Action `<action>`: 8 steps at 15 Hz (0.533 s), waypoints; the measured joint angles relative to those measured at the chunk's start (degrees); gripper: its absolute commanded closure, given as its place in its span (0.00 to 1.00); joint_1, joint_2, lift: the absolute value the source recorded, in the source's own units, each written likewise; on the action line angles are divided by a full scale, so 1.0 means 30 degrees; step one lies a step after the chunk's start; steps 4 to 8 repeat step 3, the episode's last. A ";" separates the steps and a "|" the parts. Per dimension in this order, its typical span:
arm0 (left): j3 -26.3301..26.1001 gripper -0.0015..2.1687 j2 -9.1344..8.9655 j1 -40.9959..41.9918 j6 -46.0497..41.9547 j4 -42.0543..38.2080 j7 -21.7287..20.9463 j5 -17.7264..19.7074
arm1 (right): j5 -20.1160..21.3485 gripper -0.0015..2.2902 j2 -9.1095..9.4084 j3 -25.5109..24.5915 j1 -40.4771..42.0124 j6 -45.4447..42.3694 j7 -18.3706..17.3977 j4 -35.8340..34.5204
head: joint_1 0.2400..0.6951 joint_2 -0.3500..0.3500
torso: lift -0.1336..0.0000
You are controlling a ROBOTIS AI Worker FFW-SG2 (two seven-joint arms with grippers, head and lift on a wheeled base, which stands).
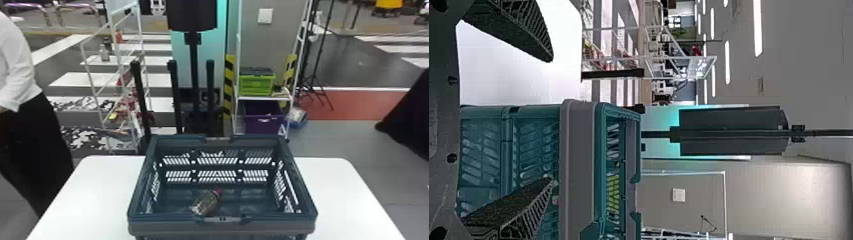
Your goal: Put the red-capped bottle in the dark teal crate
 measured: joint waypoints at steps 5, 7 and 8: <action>-0.0005 0.01 0.0033 0.0014 0.0043 -0.0046 0.0000 0.0006 | 0.0006 0.07 0.0000 0.0025 0.0016 -0.0005 0.0000 -0.0077 | 0.57 0.50 | 1.00; -0.0005 0.01 0.0033 0.0014 0.0043 -0.0046 0.0000 0.0006 | 0.0006 0.07 0.0000 0.0025 0.0016 -0.0005 0.0000 -0.0077 | 0.57 0.50 | 1.00; -0.0005 0.01 0.0033 0.0014 0.0043 -0.0046 0.0000 0.0006 | 0.0006 0.07 0.0000 0.0025 0.0016 -0.0005 0.0000 -0.0077 | 0.57 0.50 | 1.00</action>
